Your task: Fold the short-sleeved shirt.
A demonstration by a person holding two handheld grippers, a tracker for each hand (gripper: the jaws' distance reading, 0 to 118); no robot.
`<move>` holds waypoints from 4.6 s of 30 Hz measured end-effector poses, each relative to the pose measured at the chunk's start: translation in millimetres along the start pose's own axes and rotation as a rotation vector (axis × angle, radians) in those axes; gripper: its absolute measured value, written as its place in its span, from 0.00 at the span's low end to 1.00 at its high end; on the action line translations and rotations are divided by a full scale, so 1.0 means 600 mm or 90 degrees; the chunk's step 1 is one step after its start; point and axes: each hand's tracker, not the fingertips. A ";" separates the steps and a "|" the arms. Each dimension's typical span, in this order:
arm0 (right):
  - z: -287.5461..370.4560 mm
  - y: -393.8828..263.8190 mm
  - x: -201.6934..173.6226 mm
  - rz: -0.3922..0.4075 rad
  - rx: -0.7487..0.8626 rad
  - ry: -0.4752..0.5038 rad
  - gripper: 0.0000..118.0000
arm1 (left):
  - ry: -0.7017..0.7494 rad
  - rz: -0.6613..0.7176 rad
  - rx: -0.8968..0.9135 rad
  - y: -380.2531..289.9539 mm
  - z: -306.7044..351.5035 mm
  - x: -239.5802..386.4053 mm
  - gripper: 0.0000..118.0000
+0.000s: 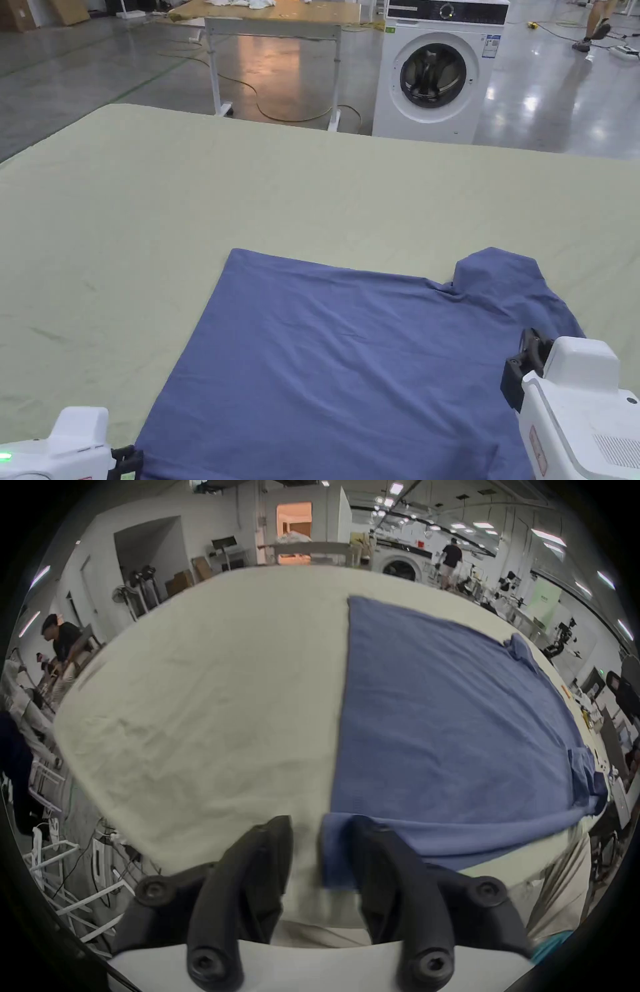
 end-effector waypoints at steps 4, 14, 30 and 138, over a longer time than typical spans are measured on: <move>0.011 -0.010 0.018 0.004 -0.009 -0.011 0.01 | 0.041 -0.035 0.019 0.001 0.015 0.023 0.16; 0.060 0.000 0.142 -0.003 -0.119 -0.034 0.10 | -0.029 -0.009 0.014 0.005 0.019 0.003 0.00; 0.093 -0.190 0.208 0.051 -0.494 -0.010 0.42 | -0.040 -0.002 0.033 -0.007 0.042 0.008 0.00; -0.123 -0.053 0.160 0.036 -0.308 -0.036 0.20 | -0.029 -0.046 0.004 0.206 -0.100 0.074 0.02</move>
